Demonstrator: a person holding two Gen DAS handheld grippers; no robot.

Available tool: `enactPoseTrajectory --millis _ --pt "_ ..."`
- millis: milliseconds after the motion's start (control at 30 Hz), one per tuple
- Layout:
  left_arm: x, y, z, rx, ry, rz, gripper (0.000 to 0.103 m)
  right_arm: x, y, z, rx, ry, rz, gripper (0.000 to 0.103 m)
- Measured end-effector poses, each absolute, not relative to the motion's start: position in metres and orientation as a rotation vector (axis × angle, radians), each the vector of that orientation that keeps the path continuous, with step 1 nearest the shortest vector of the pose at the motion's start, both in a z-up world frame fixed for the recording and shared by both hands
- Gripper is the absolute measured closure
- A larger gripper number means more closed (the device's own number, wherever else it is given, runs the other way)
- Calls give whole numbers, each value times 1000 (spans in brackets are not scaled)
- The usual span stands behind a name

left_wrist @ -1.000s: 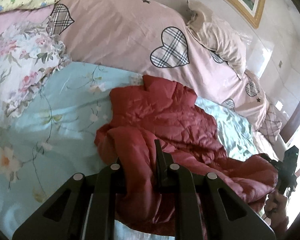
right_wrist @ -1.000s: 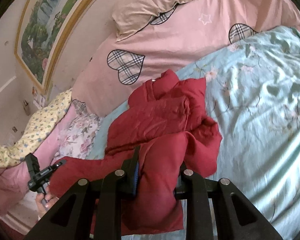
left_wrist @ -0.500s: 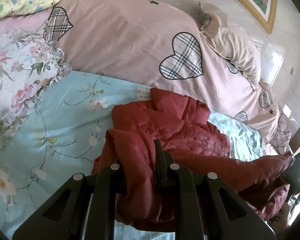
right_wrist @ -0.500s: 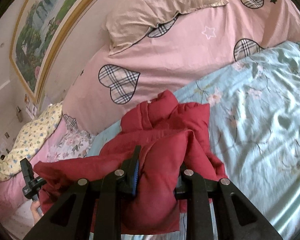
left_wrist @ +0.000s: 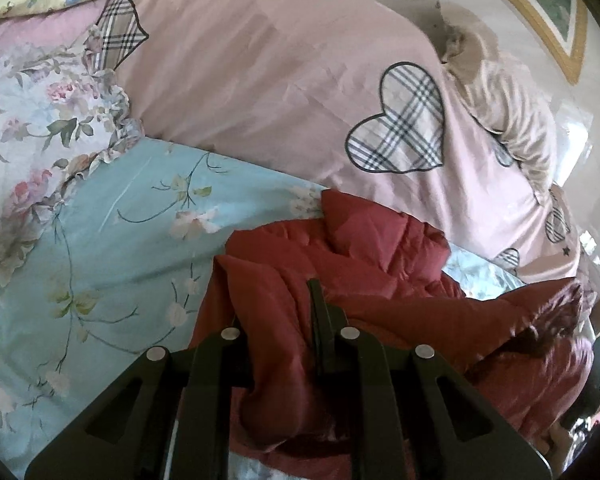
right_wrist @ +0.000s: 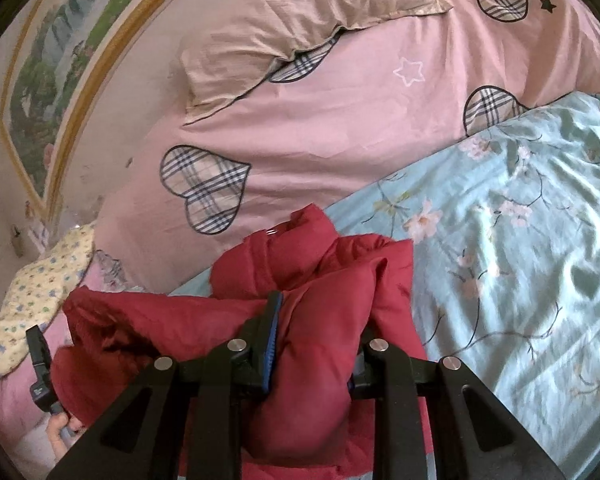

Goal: Fold large clothes
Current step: 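Fold the hem toward the collar with both grippers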

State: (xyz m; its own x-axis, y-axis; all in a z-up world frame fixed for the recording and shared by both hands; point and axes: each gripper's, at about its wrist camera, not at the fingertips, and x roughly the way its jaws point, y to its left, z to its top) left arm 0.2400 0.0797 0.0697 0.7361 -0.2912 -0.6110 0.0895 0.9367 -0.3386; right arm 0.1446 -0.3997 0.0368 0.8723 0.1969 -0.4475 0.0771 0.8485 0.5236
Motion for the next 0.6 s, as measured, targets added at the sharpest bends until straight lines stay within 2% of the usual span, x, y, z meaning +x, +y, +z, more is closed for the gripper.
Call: enactPoseTrajectory --millis 600 --pt "351 50 24 -231 812 -138 86 234 -416 0 596 564 -90 78"
